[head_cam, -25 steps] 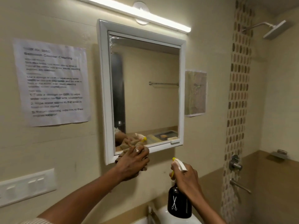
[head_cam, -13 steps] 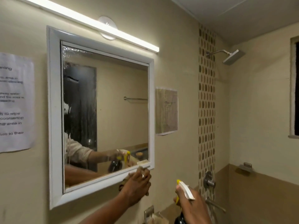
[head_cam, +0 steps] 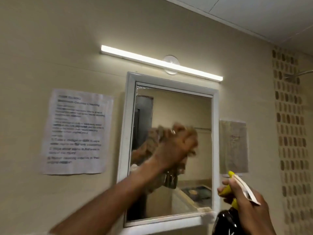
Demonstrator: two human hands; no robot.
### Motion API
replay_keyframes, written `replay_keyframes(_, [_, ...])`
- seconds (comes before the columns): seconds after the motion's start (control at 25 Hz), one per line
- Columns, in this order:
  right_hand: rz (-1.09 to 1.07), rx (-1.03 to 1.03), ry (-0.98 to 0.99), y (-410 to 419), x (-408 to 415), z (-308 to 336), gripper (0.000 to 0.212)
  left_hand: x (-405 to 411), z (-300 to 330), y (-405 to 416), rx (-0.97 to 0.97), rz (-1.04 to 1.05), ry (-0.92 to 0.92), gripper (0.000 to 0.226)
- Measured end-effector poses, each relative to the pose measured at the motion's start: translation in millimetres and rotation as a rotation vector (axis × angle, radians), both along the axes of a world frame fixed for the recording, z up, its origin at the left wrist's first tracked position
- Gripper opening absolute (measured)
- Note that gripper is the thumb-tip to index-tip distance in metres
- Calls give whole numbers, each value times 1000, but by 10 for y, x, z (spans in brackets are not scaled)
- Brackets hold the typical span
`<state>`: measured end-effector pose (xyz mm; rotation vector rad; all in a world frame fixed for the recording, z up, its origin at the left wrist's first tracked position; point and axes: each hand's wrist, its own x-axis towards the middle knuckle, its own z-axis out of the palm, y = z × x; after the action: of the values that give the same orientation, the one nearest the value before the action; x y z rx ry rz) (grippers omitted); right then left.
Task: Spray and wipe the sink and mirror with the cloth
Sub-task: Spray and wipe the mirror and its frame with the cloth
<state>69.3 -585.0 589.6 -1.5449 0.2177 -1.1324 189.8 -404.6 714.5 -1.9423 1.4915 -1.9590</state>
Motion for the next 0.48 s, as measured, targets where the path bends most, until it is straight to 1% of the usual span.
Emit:
replay_keyframes(0.04, [58,-59,-12,182,20,180,34,20,456,250,-151,19,32,34])
replay_keyframes(0.12, [132,-258,-37,551,96,569,40,74,1169,711,-388,53,118,42])
replay_keyframes(0.2, [172,-440,-115,916,188,1018,40,153,1597,1054,-513,154,164,44])
replay_keyframes(0.28, [210,-547,-224,1244,252,1453,41,222,1729,1242,-520,286,185,45])
replay_keyframes(0.32, [227,-557,-273,1386,269,1626,42,246,1691,1294,-498,313,188,44])
replay_keyframes(0.4, [233,-519,-331,1596,299,1846,42,291,1486,1353,-430,332,169,48])
replay_keyframes(0.48, [259,-424,-343,1701,367,1886,40,325,1157,1400,-332,388,150,54])
